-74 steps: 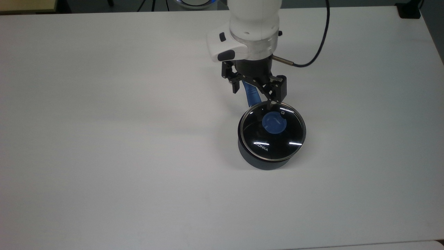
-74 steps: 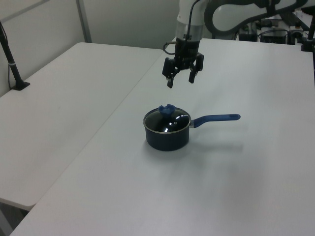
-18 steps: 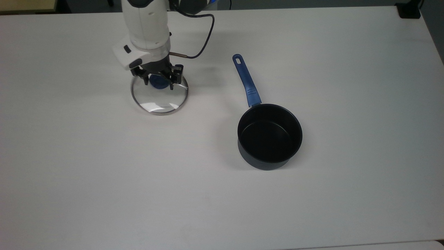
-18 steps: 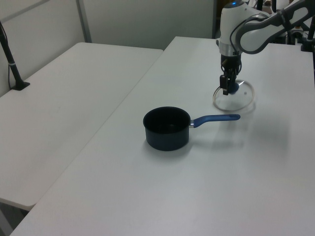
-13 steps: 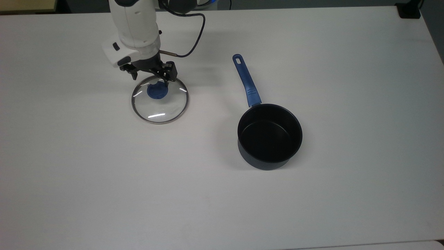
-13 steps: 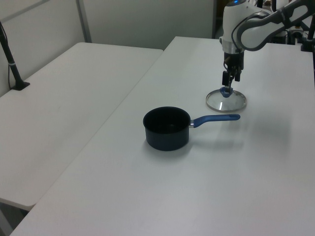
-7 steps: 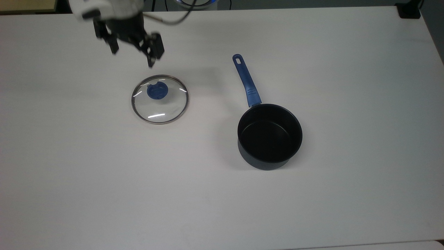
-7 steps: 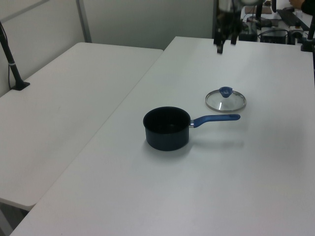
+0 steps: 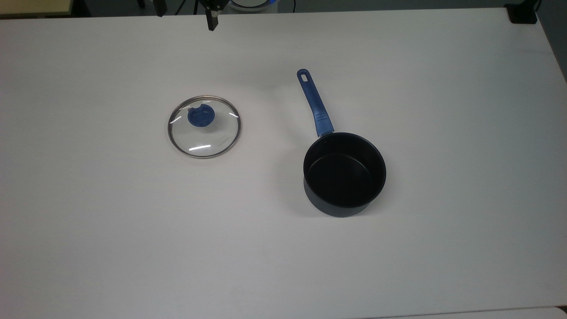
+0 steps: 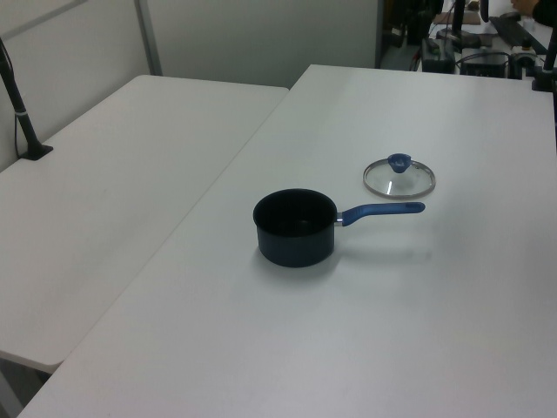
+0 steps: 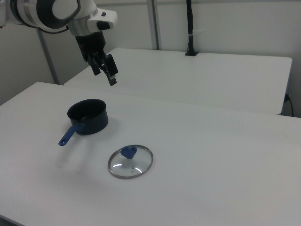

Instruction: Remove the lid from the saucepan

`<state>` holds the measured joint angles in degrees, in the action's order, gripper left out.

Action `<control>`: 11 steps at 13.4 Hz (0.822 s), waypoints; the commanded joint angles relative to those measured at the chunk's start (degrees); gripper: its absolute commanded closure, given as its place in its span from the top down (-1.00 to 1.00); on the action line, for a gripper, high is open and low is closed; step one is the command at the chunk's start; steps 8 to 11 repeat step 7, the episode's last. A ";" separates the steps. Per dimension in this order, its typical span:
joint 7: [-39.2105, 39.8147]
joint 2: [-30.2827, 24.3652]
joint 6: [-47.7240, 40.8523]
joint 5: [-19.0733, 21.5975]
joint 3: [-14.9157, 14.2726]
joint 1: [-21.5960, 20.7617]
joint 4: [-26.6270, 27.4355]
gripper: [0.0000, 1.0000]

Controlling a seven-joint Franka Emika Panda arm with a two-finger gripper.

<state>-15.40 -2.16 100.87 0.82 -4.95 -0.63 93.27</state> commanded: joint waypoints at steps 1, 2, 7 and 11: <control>13.21 0.13 -0.67 -1.34 -2.00 -1.40 -1.50 1.00; 16.16 0.05 -1.37 -1.44 -0.95 0.26 -1.86 1.00; 15.93 0.05 -1.46 -0.82 -0.76 0.45 -1.86 1.00; 15.93 0.05 -1.46 -0.82 -0.76 0.45 -1.86 1.00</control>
